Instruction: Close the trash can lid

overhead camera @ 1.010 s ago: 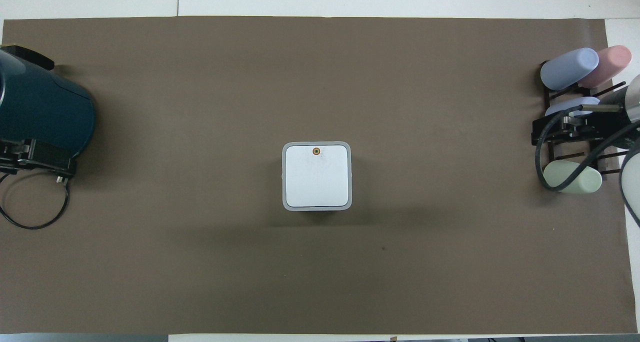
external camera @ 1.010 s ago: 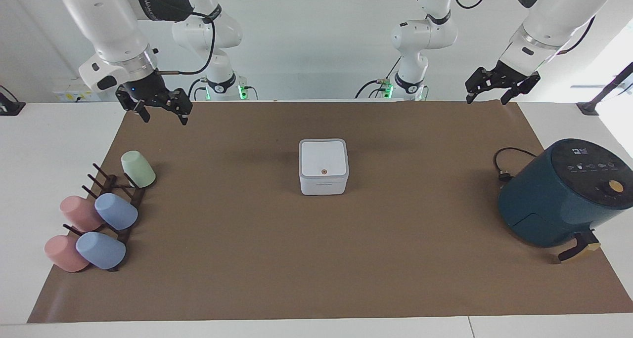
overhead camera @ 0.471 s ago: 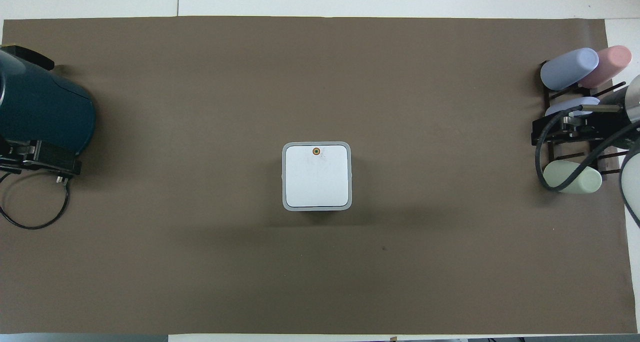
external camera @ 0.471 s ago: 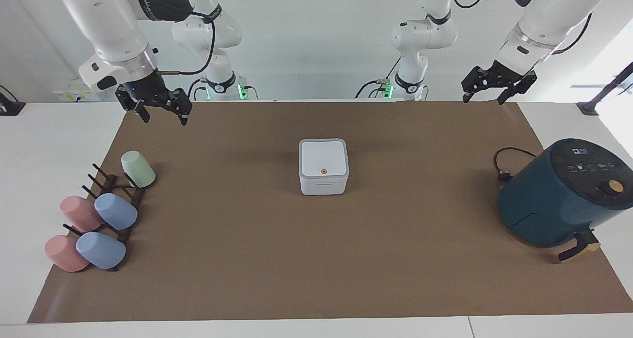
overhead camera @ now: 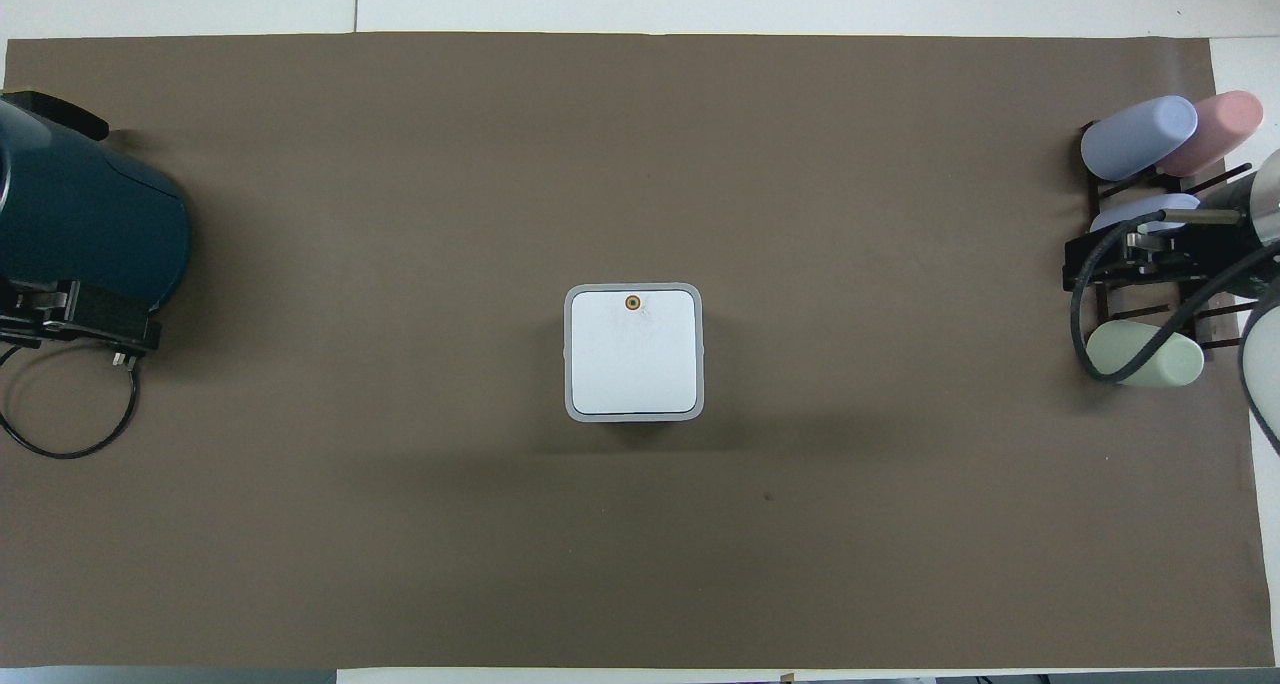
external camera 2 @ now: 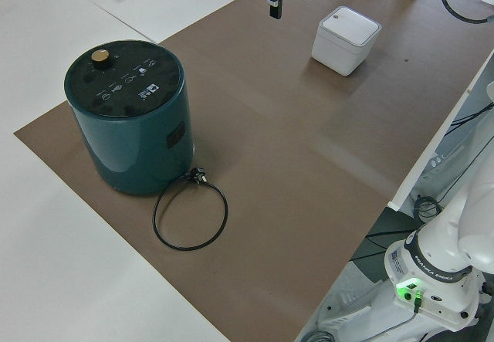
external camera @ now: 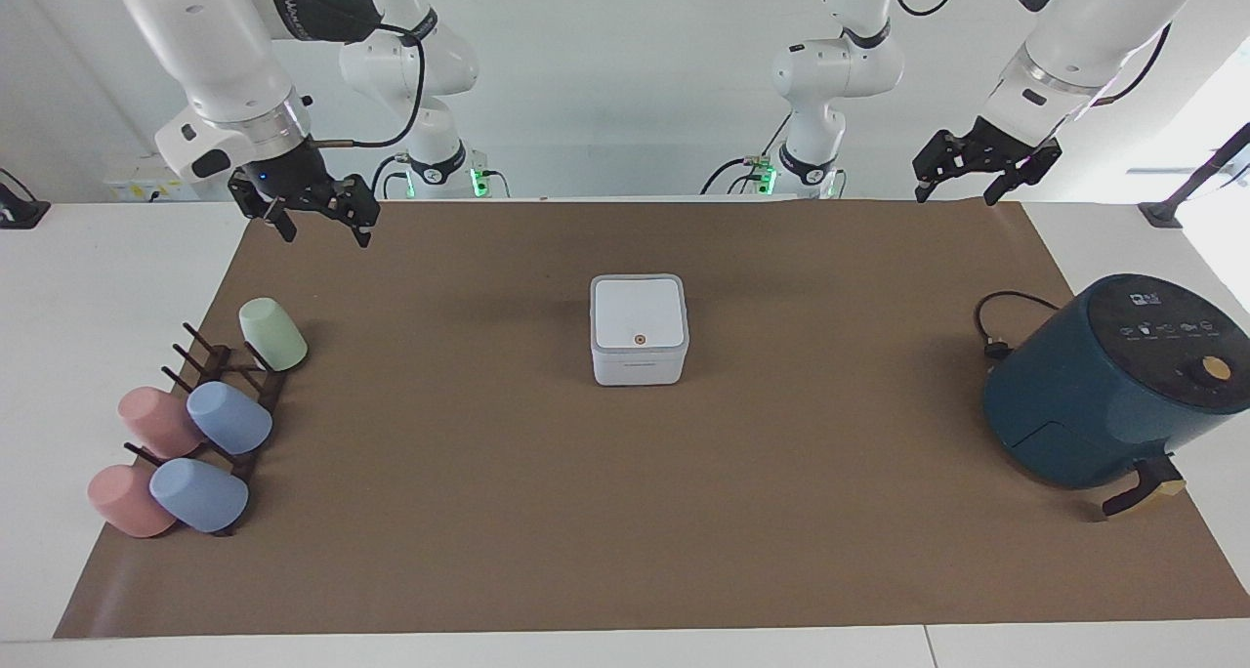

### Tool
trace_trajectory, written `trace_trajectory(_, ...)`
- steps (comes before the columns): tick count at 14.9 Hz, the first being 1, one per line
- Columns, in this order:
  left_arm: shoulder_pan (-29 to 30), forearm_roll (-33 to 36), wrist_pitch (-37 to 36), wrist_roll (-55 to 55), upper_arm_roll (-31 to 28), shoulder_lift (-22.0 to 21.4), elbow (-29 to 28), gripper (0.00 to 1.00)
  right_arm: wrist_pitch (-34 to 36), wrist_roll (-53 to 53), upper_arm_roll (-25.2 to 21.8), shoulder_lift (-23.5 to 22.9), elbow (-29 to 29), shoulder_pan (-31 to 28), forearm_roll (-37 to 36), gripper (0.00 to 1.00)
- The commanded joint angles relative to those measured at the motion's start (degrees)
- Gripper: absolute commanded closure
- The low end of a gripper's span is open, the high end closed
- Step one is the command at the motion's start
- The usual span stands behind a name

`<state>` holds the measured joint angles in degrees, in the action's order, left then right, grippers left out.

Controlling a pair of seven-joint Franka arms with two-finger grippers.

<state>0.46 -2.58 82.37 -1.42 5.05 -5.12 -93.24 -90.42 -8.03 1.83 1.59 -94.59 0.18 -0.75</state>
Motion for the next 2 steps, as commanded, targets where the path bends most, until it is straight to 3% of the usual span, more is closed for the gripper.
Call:
trace_trajectory(1,-0.72,0.82,0.33,-0.60,-0.48,-0.68,-0.45,0.00,-0.46,0.83,0.37,0.34,-0.51,-0.71,0.31,0.00)
trace_trajectory(2,-0.81,0.73,0.33,-0.60,-0.39,-0.77,-0.54,0.00,-0.46,0.83,0.37,0.34,-0.51,-0.71,0.31,0.00)
